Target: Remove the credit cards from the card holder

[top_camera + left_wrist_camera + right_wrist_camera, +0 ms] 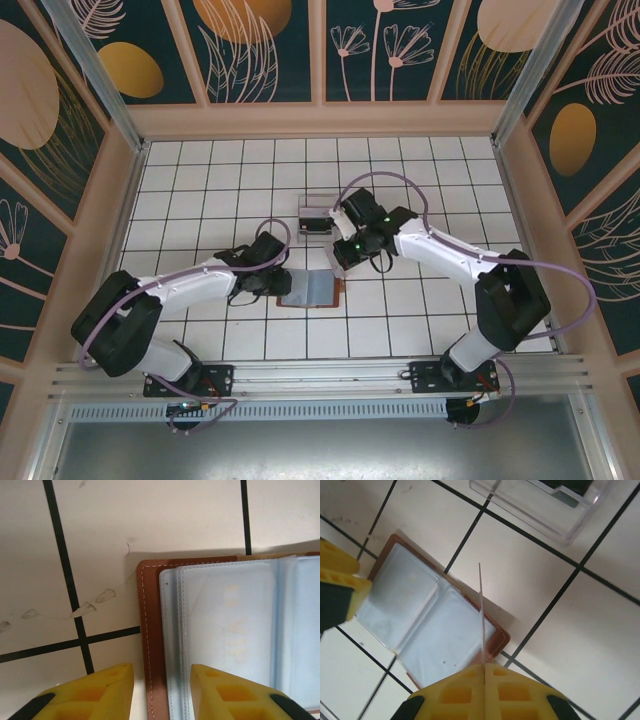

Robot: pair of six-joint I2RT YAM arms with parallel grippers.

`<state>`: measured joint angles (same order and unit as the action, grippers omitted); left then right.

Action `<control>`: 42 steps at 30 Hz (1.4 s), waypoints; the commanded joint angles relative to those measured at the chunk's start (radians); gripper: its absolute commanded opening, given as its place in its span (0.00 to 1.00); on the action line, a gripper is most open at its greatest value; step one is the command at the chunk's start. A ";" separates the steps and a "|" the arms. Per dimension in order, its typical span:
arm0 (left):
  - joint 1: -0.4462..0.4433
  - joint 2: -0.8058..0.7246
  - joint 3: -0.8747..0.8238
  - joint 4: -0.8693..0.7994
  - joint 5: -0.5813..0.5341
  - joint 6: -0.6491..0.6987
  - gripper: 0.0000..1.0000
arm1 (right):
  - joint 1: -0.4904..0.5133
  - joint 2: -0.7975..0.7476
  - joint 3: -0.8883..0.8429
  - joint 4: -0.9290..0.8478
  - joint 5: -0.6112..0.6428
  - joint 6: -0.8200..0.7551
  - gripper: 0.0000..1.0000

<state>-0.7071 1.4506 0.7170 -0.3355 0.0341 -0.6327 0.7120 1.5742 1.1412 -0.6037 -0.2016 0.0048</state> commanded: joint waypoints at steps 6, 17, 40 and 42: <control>0.002 -0.062 -0.001 -0.049 -0.071 -0.004 0.38 | -0.008 0.062 0.149 -0.122 0.073 -0.436 0.00; 0.003 -0.117 -0.083 -0.017 -0.091 -0.037 0.38 | -0.020 0.188 0.362 -0.292 0.148 -0.787 0.00; 0.001 -0.116 -0.097 0.003 -0.080 -0.070 0.38 | -0.050 0.606 1.054 -0.585 0.184 -1.060 0.00; 0.002 -0.108 -0.094 -0.003 -0.082 -0.065 0.38 | -0.049 0.637 1.099 -0.594 0.184 -1.068 0.00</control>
<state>-0.7071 1.3262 0.6132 -0.3405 -0.0391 -0.6861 0.6682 2.1735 2.1712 -1.1282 -0.0082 -1.0183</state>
